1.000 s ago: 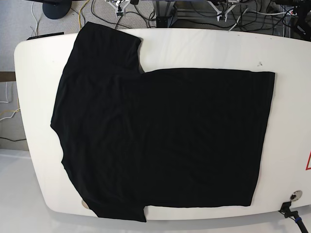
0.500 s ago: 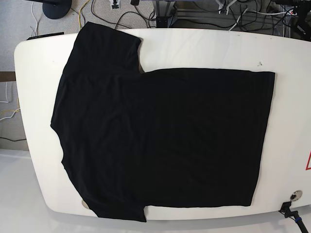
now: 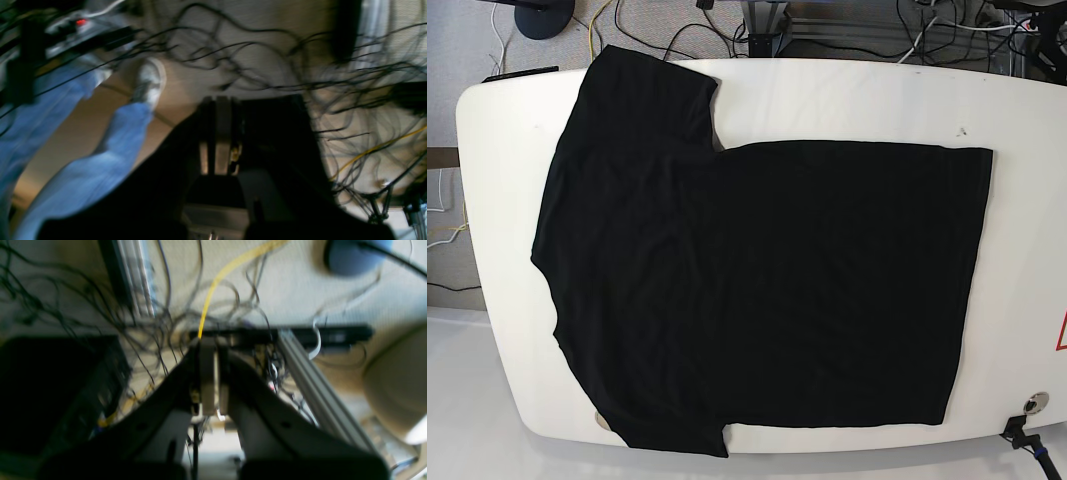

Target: Fold the T-shirt properly

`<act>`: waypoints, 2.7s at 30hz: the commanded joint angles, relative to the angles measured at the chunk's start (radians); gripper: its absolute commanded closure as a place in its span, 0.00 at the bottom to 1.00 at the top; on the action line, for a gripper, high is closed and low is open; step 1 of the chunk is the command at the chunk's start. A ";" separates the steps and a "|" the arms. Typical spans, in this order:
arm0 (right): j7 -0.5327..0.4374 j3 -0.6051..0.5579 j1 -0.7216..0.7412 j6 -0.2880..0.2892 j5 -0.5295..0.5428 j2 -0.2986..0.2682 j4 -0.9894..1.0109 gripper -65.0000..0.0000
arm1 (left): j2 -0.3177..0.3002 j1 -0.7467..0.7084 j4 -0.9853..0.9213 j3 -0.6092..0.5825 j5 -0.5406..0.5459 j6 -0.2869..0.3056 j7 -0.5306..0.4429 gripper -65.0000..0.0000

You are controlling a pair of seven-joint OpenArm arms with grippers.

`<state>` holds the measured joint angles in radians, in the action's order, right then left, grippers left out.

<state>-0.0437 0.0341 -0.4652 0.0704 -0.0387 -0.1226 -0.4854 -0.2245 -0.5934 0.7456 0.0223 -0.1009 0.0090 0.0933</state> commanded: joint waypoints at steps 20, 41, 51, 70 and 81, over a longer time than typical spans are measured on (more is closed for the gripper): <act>0.165 0.122 -0.588 -0.003 0.057 -0.198 -0.949 0.97 | -0.143 -0.562 0.986 0.066 0.008 0.043 0.081 1.00; 0.341 0.499 -0.569 0.046 0.065 -0.219 -1.566 1.00 | -0.143 -0.653 1.532 0.144 0.001 0.013 0.178 1.00; 0.408 0.544 -0.396 0.063 0.226 -0.224 -1.544 0.93 | -0.134 -0.608 1.552 0.146 0.013 0.052 0.198 1.00; 0.664 0.581 -0.204 0.396 0.930 -0.341 -1.410 0.68 | -0.138 -0.563 1.564 0.172 0.070 0.085 0.181 0.76; 0.713 0.552 -0.018 0.427 0.816 -0.346 -1.133 0.68 | -0.174 -0.473 1.568 0.357 0.098 0.090 0.172 0.74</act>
<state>0.6895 0.5949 -0.5125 0.4896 0.8154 -0.4526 -1.6318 -0.3790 -1.0870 2.2959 0.3466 -0.0208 0.1013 0.2676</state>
